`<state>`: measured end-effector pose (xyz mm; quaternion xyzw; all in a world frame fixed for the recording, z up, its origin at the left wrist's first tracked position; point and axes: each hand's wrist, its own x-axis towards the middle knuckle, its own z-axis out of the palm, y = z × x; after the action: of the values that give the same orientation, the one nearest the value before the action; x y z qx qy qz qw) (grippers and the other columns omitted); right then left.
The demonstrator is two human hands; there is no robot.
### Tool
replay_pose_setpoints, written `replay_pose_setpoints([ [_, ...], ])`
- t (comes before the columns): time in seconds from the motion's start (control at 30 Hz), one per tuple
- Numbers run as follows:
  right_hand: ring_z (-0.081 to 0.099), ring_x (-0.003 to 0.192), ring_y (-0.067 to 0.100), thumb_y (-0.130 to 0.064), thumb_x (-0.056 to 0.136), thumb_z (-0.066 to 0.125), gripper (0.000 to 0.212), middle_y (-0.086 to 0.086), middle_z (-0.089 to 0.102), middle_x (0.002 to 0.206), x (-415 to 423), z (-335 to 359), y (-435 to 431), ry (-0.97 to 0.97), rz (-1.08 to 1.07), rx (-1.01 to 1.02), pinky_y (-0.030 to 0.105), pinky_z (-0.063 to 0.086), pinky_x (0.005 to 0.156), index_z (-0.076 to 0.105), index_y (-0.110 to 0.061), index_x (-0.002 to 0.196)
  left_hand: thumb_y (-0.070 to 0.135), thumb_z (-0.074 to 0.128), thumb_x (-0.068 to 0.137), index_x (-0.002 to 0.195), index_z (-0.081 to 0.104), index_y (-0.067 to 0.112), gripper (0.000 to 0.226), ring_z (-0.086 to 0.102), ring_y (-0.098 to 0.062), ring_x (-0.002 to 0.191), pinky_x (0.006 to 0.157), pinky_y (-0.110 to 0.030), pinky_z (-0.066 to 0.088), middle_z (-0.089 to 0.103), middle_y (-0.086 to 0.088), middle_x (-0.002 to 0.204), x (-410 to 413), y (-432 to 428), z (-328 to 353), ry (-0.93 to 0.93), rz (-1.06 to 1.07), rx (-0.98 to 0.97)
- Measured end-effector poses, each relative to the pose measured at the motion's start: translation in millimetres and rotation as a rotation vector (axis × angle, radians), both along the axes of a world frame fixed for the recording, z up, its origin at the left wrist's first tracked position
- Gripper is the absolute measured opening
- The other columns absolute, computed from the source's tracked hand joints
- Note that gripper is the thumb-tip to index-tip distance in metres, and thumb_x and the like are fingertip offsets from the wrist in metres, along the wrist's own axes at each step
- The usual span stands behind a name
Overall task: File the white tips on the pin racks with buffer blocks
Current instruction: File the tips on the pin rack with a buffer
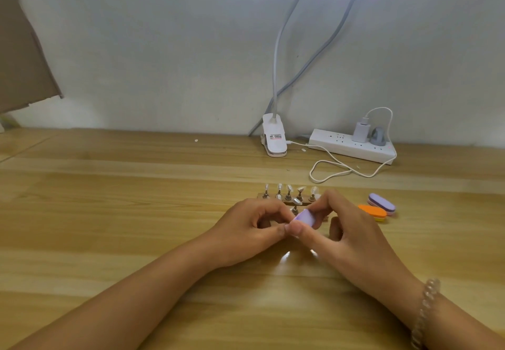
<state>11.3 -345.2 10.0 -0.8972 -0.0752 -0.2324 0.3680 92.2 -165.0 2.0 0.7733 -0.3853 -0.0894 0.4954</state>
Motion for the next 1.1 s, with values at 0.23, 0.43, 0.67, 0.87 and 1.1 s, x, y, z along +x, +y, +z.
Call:
replay_pose_setpoints([
  [0.23,0.049,0.058,0.01,-0.057,0.073,0.07,0.036,-0.018,0.056,0.08,-3,-2,4,-0.002,0.066,-0.052,0.014,0.032,0.052,0.054,-0.03,0.09,0.011,0.069,0.091,0.087,0.069,0.024,0.014,0.043,-0.002,0.054,0.055,-0.023,0.035,0.067,0.01,0.079,1,-1,-2,0.016,0.028,0.038],
  [0.43,0.048,0.06,0.01,-0.056,0.071,0.072,0.037,-0.014,0.057,0.08,-3,-2,2,-0.008,0.042,-0.086,0.017,0.031,0.052,0.054,-0.03,0.089,0.012,0.071,0.09,0.084,0.07,0.022,0.012,0.042,0.001,0.052,0.052,-0.019,0.033,0.06,0.021,0.064,1,1,-1,0.001,0.02,0.048],
  [0.67,0.051,0.064,0.005,-0.051,0.073,0.074,0.035,-0.012,0.058,0.08,-1,-1,-1,-0.022,-0.006,-0.041,0.016,0.03,0.055,0.055,-0.026,0.09,0.015,0.073,0.089,0.08,0.067,0.03,0.019,0.038,-0.002,0.052,0.051,-0.019,0.03,0.059,0.025,0.062,2,1,-1,-0.026,0.003,0.046],
  [0.87,0.049,0.061,0.005,-0.047,0.074,0.076,0.034,-0.013,0.059,0.081,-1,-2,1,0.012,0.015,-0.014,0.017,0.032,0.057,0.054,-0.027,0.091,0.011,0.075,0.087,0.084,0.072,0.021,0.011,0.042,0.001,0.051,0.052,-0.015,0.032,0.062,0.025,0.067,6,1,-4,-0.04,0.023,0.028],
  [1.1,0.042,0.05,0.007,-0.044,0.074,0.076,0.034,-0.015,0.063,0.086,-2,-1,1,-0.01,0.034,0.171,0.012,0.033,0.051,0.054,-0.027,0.094,0.014,0.071,0.09,0.094,0.073,0.012,0.004,0.039,0.001,0.053,0.054,-0.017,0.033,0.069,0.018,0.079,6,1,-5,-0.055,0.013,0.017],
])
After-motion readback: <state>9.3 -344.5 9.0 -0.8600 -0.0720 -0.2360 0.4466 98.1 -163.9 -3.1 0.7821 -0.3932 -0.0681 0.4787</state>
